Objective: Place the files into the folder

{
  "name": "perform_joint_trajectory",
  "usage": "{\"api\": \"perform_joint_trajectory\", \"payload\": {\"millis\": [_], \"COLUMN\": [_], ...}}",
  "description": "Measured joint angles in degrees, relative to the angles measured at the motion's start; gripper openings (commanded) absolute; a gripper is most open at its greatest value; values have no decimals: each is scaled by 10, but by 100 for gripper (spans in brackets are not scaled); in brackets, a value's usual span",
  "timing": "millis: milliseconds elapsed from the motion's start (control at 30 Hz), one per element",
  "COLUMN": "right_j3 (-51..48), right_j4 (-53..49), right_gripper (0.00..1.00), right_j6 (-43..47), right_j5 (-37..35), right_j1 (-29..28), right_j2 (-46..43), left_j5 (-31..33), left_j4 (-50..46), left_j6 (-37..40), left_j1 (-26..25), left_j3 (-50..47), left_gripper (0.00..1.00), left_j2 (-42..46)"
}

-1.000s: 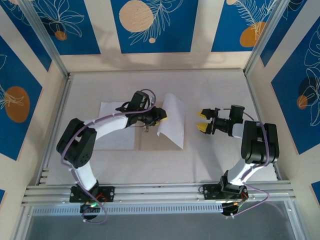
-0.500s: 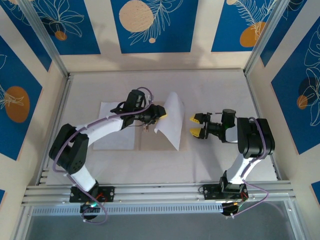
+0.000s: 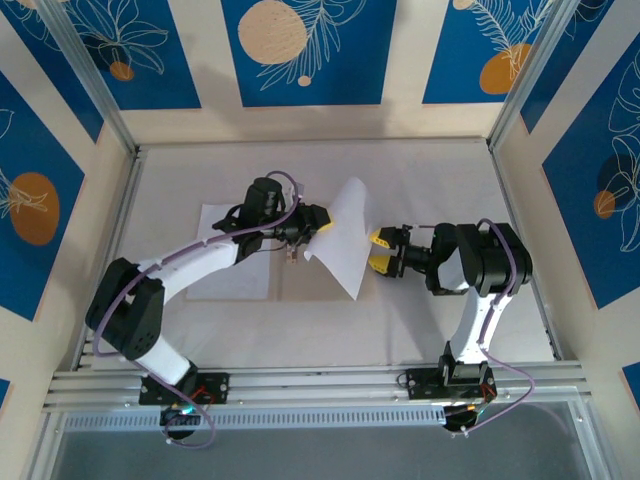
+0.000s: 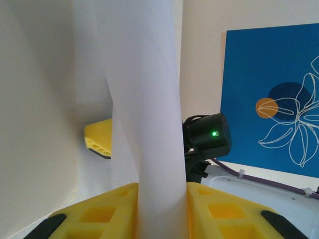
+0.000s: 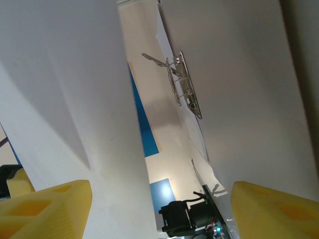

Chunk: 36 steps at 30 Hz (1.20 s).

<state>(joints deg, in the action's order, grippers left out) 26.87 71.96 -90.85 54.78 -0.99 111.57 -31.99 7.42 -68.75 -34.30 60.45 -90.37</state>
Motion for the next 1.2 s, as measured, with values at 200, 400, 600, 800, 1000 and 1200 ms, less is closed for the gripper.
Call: {"api": "perform_joint_trajectory", "payload": {"millis": [200,400,600,800,1000,1200], "right_j3": [0,4,9,9,9,6], "right_j4": [49,64,70,70,71,71], "right_gripper": [74,73,74,73,73,73], "right_j6": [-26,-38,-38,-42,-53,-66], "right_j5": [-10,-15,-19,-21,-23,-27], "right_j1": [-16,-27,-34,-33,-24,-15], "right_j2": [-5,-56,-112,-167,-188,-211], "left_j5": [0,-7,-10,-12,-17,-26], "left_j4": [12,37,53,67,67,67], "left_j6": [-15,-30,-44,-49,-48,-47], "left_j1": [-2,-3,-3,-3,-3,-2], "left_j3": [-7,-24,-36,-37,-38,-45], "left_gripper": [28,28,28,28,29,29], "left_j2": [7,14,25,35,39,53]}}
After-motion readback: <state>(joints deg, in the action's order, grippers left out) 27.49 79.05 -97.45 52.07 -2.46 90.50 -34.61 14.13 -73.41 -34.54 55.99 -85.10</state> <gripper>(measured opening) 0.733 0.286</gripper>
